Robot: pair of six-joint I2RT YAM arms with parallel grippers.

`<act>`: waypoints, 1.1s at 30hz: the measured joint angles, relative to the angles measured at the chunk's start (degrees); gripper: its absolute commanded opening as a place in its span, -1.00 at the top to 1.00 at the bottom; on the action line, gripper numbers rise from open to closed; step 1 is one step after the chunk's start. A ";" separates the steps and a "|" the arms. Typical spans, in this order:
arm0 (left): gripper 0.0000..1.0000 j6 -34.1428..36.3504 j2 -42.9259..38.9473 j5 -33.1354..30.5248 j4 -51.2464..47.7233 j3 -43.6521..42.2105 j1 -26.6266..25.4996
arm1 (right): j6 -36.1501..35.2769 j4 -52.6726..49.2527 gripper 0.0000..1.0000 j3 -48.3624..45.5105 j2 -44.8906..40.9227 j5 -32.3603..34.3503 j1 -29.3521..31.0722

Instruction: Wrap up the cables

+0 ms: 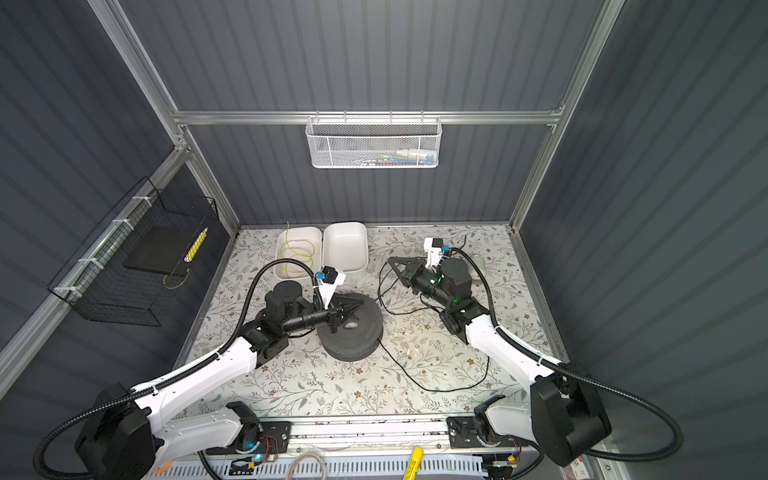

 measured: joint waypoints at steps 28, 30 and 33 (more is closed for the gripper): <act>-0.38 -30.82 4.90 7.15 2.40 -18.18 23.69 | -0.74 2.08 1.00 -1.31 1.29 -0.83 0.00; -0.29 -33.62 7.13 8.76 7.58 -20.00 23.69 | -0.74 2.19 1.00 -1.31 1.29 -0.83 0.00; -0.09 -36.54 9.60 10.08 13.49 -21.40 23.69 | -0.74 2.19 1.00 -1.33 1.29 -0.83 0.00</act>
